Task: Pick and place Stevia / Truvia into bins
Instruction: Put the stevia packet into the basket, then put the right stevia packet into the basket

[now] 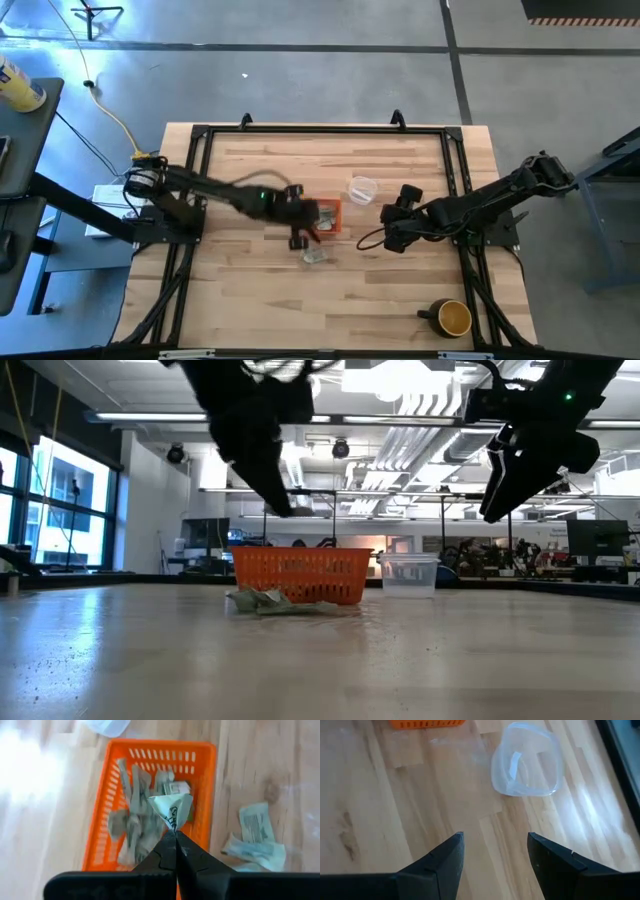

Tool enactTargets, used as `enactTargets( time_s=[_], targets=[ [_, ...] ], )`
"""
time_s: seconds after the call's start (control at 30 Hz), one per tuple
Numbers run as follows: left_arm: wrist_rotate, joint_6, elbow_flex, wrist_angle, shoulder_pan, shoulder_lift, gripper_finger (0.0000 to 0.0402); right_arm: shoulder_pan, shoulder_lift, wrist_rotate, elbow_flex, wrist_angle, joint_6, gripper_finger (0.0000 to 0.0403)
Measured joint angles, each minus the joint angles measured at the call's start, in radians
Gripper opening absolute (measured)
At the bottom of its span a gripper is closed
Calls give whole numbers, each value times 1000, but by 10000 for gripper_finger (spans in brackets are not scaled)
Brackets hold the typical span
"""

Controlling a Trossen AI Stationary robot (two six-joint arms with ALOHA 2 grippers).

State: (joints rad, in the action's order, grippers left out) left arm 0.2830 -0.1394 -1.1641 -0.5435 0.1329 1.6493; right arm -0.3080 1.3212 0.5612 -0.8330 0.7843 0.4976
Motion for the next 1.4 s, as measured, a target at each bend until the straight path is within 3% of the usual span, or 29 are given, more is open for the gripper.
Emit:
enactTargets(
  time_s=[0.1,0.27,0.5,0.63,0.8,0.97,1.17,1.4],
  targets=[
    [-139,31,-1,51,-88,10,35,0,0,-10,0,-10,11,209],
    [-176,34,1,37,-143,12,107,1,0,6,0,-20,-5,209],
    [-221,37,1,-55,-94,-2,240,14,0,8,0,-37,-38,209],
    [-248,9,1,-156,-24,-42,280,14,0,-40,0,-118,-153,209],
    [-255,-30,0,-214,69,-69,269,43,27,-209,0,-270,-328,209],
    [-296,-228,5,-223,157,-68,232,89,133,-417,0,-458,-418,209],
    [-193,-450,29,-200,295,-85,208,71,290,-467,-58,-565,-506,209],
    [-90,-582,94,-210,400,-131,216,47,456,-476,-217,-574,-550,209]
  ],
)
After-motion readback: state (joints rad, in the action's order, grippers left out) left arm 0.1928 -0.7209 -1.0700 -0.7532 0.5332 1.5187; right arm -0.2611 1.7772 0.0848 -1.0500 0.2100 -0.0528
